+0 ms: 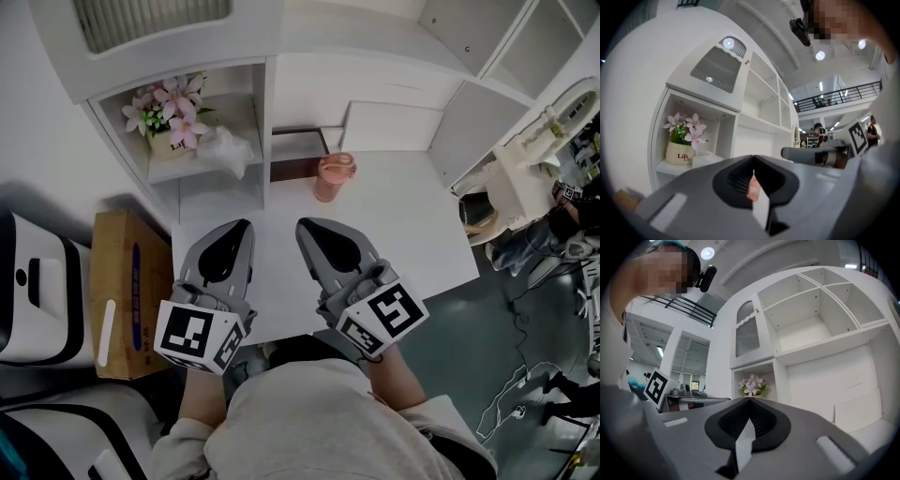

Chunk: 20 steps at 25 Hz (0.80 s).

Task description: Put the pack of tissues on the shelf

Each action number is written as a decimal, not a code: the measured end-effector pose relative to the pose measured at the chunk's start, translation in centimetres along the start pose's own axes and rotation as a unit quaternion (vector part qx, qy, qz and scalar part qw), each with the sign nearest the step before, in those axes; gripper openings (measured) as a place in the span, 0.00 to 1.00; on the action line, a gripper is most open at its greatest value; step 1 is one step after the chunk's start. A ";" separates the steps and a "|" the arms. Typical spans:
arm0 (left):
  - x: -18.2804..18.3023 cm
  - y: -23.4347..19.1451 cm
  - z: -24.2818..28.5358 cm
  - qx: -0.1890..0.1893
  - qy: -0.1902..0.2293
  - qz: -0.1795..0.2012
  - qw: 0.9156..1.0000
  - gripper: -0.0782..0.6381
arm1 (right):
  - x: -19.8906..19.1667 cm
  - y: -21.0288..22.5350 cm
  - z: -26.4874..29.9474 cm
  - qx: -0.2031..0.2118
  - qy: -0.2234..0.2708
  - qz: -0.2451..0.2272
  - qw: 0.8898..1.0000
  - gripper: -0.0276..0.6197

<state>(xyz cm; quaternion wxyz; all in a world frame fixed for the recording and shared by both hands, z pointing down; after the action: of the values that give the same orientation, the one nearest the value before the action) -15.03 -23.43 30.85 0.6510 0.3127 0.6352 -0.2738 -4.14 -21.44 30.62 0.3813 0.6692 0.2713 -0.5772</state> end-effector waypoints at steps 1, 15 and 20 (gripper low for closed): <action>0.0 -0.1 0.0 0.001 0.000 0.000 1.000 0.11 | 0.0 0.0 0.1 0.001 0.000 0.000 1.000 0.04; -0.2 -1.1 -0.9 0.002 0.002 -0.003 1.000 0.11 | -0.5 -1.2 1.2 0.007 -0.007 -0.002 1.000 0.04; 0.0 -1.4 -1.6 0.005 0.002 -0.004 1.000 0.11 | -0.7 -2.1 1.4 0.012 -0.010 -0.001 1.000 0.04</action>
<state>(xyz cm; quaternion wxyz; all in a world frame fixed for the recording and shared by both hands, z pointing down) -17.16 -23.11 30.82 0.6473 0.3142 0.6360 -0.2788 -6.72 -21.38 30.82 0.3751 0.6674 0.2612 -0.5879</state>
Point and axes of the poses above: the fingertips, and each gripper's own axes: z forward along the fingers, y to its right, x out of its top, the point moved 3 cm from there along -z, backward along the fingers, and after that the axes turned 7 degrees about z, right-handed, at the moved point
